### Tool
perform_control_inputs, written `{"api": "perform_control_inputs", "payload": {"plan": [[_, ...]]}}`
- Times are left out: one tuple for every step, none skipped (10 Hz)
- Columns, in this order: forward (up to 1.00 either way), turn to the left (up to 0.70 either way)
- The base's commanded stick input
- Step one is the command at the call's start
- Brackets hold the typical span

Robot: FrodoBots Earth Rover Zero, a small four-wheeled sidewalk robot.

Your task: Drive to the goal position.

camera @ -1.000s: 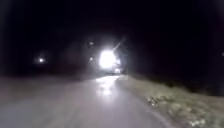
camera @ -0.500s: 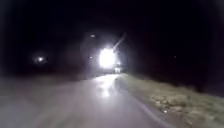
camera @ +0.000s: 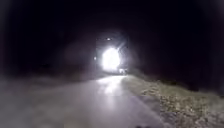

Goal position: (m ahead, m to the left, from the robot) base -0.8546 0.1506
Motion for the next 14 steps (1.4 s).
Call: {"api": "perform_control_inputs", "payload": {"plan": [[0.00, 0.00], [0.00, 0.00], [0.00, 0.00], [0.00, 0.00], [0.16, 0.00], [0.58, 0.00], [0.70, 0.20], [0.70, 0.35], [0.70, 0.35], [0.70, 0.35], [0.70, 0.35], [0.70, 0.19], [0.70, 0.00], [0.70, 0.00]]}}
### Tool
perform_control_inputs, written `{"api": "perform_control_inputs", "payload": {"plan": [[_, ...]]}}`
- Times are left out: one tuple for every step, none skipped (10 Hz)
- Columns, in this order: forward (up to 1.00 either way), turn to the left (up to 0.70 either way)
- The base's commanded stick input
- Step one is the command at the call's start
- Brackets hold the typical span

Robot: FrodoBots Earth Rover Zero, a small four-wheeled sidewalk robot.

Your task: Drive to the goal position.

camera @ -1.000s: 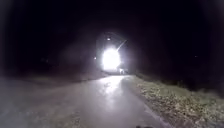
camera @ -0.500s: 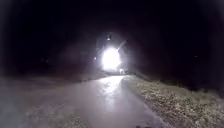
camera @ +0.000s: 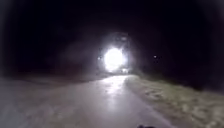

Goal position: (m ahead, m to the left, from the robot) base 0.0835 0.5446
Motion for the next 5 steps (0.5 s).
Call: {"api": "perform_control_inputs", "payload": {"plan": [[0.70, 0.00], [0.70, 0.00], [0.70, 0.00], [0.70, 0.00], [0.70, 0.00]]}}
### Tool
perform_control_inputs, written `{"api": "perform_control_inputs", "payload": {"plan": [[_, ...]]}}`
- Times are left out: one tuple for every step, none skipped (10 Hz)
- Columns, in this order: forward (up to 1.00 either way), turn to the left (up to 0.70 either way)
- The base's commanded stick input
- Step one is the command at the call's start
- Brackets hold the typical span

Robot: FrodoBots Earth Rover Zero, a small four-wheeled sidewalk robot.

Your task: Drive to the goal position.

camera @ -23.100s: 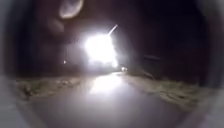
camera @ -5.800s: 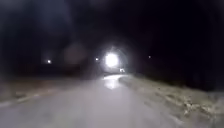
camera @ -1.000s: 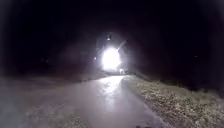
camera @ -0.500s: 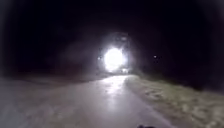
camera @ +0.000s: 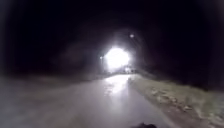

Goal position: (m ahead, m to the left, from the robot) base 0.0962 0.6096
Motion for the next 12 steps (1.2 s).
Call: {"api": "perform_control_inputs", "payload": {"plan": [[0.70, 0.00], [0.70, 0.00], [0.70, 0.00], [0.70, 0.00], [0.70, 0.00], [0.70, 0.00], [0.70, 0.00], [0.70, 0.00], [0.70, 0.00], [0.70, 0.00], [0.70, 0.00], [0.70, 0.00]]}}
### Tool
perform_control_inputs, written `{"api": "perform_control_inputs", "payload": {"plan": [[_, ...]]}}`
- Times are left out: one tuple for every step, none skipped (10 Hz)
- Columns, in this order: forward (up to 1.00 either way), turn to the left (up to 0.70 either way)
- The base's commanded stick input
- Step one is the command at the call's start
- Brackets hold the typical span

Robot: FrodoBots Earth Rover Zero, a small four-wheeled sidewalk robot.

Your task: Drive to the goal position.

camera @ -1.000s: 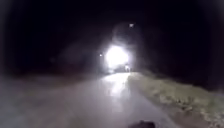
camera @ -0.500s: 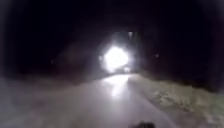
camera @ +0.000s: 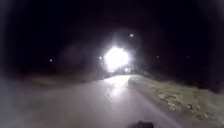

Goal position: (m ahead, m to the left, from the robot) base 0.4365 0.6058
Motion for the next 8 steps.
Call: {"api": "perform_control_inputs", "payload": {"plan": [[0.70, 0.00], [0.70, 0.00], [0.70, 0.00], [0.70, 0.00], [0.70, 0.00], [0.70, 0.00], [0.70, 0.00], [0.70, 0.00]]}}
